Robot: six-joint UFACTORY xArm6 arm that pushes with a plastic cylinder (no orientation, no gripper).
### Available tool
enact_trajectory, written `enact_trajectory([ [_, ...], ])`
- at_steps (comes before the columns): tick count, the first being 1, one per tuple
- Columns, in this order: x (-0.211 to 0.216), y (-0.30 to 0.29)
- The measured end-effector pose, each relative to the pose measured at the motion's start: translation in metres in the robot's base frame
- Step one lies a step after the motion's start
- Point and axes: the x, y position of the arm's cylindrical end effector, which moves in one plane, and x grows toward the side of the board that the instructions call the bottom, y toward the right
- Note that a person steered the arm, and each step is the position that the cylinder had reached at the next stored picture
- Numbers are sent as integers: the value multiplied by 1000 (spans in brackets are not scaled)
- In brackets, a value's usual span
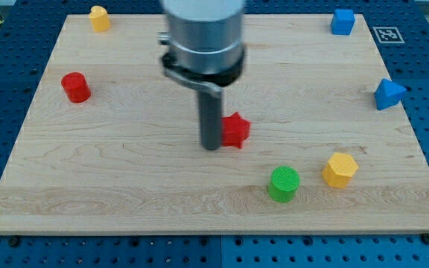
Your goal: Move the red star to the bottom right
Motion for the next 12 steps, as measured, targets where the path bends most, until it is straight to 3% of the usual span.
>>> enact_trajectory([
  [3, -36, 7],
  [5, -16, 116],
  [7, -40, 142],
  [9, -36, 242],
  [10, -37, 244],
  [12, -42, 192],
])
